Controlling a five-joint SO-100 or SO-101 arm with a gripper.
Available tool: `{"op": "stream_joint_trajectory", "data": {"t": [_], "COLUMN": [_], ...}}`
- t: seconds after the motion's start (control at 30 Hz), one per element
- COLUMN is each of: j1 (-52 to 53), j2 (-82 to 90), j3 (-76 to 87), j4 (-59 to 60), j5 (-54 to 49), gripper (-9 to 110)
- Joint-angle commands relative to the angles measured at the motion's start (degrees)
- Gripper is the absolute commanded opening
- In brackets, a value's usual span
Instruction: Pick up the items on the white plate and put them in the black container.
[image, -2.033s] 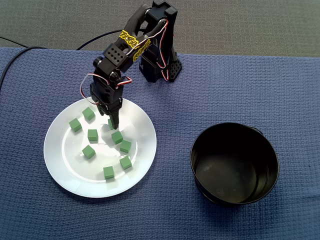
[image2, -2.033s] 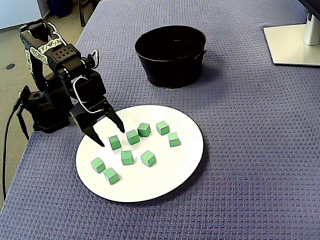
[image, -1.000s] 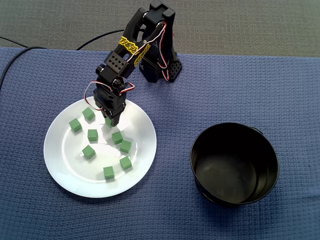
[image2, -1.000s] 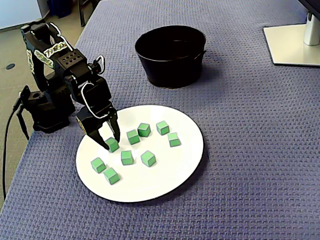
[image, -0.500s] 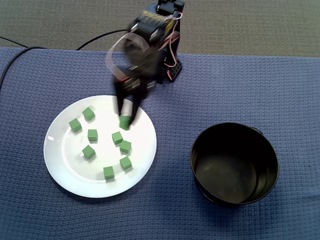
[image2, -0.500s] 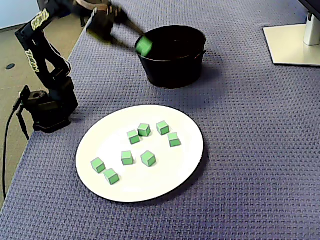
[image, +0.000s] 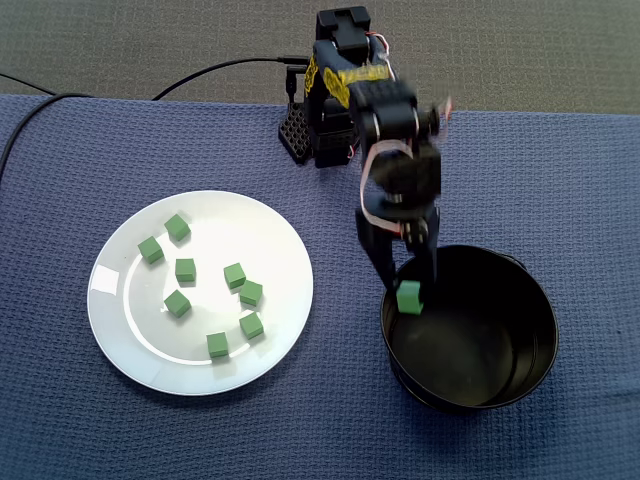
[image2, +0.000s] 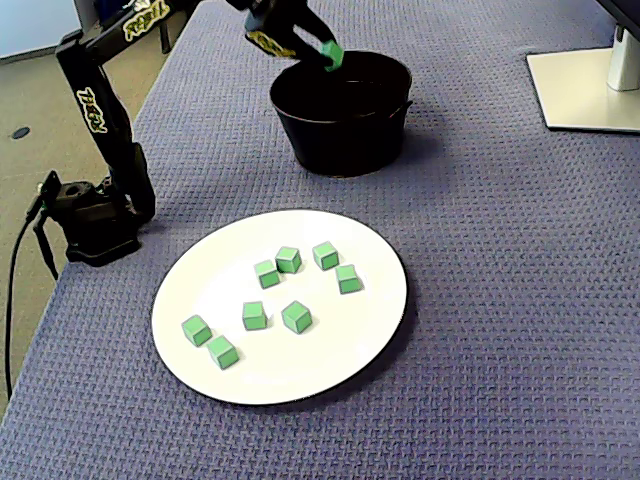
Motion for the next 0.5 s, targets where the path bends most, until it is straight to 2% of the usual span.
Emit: {"op": "stream_joint_trajectory", "data": {"t": [0.0,0.13,0.23,0.27,0.47], "j1": [-3.8,-4.6,-4.7,-4.7,1.2], "j2": [-0.9,-1.8,-1.8,-1.6,3.1], "j3": [6.4,10.7,11.1,10.8,6.2], "j4": [-4.9,-8.6,-7.6,-7.1,-2.6], "j5": [-1.0,-1.2,-2.0,-2.5,-2.2], "gripper": [0,2,17,19,22]}}
